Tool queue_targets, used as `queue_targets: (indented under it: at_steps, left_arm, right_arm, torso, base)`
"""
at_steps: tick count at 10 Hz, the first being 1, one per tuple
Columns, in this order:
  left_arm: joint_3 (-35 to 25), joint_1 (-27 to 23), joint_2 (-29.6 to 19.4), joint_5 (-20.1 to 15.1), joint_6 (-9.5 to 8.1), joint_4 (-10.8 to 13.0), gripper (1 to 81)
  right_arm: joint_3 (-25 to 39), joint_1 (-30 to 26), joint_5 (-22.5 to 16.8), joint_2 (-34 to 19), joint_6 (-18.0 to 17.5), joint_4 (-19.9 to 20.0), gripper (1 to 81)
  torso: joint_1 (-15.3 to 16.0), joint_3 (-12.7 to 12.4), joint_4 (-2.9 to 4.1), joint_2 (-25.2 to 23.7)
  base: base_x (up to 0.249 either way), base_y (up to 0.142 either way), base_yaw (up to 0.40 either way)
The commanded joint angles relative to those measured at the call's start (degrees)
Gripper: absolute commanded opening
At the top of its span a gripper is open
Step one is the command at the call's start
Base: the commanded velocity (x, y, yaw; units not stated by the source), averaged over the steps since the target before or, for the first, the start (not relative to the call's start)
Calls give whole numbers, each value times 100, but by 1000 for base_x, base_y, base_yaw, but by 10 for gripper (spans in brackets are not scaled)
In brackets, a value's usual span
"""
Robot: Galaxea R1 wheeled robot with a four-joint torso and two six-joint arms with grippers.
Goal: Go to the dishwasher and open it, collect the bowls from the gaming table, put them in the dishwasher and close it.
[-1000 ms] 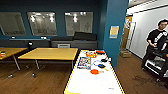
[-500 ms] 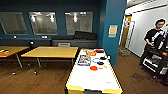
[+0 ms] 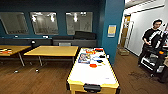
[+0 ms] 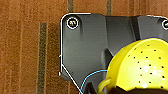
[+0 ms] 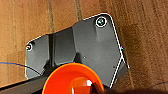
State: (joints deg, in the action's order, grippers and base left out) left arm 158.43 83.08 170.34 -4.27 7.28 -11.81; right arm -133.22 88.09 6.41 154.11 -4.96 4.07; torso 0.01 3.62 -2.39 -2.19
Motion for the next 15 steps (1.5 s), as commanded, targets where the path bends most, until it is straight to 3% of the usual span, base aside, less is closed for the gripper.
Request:
queue_targets:
  at_steps: [1,4,13,15]
  left_arm:
    - [39,-297,-61,-329,19,-32,10]
    - [39,-305,-52,-320,28,-40,10]
    - [39,-305,-70,-259,37,-49,10]
    - [39,-296,-52,-250,37,-40,10]
  right_arm:
    - [16,-269,-281,-133,13,-82,10]
    - [16,-261,-281,-124,13,-82,10]
    - [-63,-261,-290,-54,22,-135,10]
    - [-63,-269,-290,-45,13,-135,10]
  torso:
    - [0,0,0,0]
    - [-1,0,0,-2]
    - [2,0,0,-5]
    - [5,0,0,-5]
  base:
    - [-181,0,0]
    - [-131,0,0]
    - [0,0,0]
    - [0,0,-328]
